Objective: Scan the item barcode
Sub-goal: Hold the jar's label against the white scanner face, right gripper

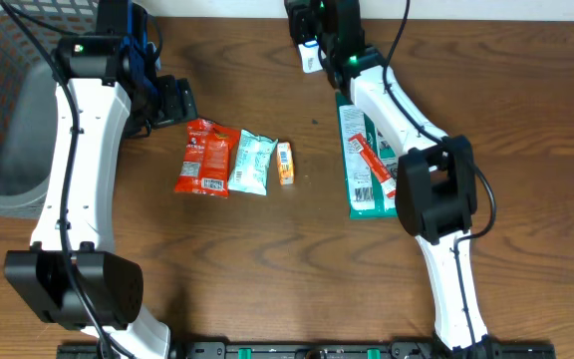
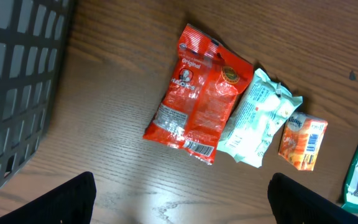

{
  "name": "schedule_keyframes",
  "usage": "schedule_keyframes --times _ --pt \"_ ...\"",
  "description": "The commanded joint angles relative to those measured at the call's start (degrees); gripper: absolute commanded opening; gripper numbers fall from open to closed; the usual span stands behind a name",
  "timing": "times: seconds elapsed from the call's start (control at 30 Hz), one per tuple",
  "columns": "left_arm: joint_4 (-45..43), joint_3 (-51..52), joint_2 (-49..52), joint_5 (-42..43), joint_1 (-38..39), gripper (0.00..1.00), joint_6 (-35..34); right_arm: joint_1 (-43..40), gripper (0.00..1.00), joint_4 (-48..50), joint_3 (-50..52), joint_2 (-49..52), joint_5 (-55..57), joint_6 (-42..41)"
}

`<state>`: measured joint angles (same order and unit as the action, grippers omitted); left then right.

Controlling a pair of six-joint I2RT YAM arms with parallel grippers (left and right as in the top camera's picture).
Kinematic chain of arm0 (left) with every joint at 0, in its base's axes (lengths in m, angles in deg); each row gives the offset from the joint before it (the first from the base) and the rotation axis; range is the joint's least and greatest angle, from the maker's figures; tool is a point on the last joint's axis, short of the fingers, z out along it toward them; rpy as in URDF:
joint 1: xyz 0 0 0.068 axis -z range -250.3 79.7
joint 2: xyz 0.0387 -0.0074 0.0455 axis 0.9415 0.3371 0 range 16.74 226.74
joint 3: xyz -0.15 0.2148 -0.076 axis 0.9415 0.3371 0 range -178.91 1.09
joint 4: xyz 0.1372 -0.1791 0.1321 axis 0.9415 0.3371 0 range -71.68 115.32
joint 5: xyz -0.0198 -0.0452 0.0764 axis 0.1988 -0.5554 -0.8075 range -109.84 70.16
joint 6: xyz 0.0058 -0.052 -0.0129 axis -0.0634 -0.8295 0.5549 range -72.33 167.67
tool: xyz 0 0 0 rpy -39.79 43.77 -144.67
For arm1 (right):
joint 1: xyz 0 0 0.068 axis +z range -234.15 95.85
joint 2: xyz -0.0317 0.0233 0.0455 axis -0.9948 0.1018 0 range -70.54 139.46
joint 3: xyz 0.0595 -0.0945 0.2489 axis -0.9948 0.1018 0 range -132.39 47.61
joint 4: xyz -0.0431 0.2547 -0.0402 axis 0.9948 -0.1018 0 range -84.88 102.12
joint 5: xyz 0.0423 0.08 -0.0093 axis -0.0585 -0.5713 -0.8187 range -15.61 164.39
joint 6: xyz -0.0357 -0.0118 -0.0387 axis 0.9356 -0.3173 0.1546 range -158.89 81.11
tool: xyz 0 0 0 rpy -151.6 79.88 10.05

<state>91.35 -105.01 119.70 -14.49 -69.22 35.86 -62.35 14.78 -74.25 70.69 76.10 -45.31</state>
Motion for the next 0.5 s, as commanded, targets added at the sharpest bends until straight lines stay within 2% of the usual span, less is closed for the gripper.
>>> schedule_keyframes --times 0.0,0.47 --pt "0.15 0.04 0.13 -0.92 -0.13 0.89 0.11 -0.50 0.25 4.50 -1.03 1.40 4.85 2.89" --pt "0.15 0.04 0.13 -0.90 -0.13 0.89 0.11 -2.23 0.25 12.22 -1.03 7.69 1.95 2.71"
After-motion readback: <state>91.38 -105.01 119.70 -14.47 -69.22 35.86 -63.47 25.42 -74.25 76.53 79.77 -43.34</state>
